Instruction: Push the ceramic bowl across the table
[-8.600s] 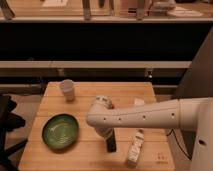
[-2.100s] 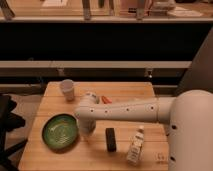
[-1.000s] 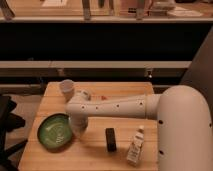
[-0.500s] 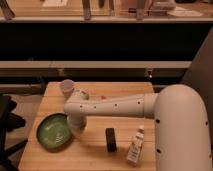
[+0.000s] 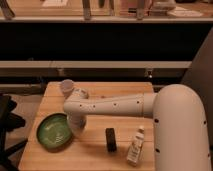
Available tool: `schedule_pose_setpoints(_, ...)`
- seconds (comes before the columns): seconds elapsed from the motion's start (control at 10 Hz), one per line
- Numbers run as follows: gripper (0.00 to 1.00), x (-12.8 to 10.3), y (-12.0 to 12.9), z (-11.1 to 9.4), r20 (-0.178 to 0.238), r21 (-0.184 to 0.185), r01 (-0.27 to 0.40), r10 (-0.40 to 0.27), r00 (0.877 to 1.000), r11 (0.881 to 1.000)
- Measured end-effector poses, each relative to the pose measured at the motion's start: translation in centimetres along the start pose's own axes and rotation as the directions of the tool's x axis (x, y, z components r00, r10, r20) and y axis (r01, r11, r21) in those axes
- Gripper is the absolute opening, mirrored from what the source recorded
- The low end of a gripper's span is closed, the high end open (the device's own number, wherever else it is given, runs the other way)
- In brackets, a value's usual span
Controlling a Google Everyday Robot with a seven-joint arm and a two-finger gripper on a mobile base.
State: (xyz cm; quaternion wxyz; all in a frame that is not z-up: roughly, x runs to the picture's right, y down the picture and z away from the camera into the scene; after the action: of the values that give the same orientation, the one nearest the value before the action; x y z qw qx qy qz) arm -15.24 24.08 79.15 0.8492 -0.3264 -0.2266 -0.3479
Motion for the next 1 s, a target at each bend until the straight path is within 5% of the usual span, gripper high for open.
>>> schedule_pose_setpoints(1.0, 0.02, -0.45, -0.6, 0.05, 0.003, -0.01, 0.017, -0.017, 1.0, 1.0)
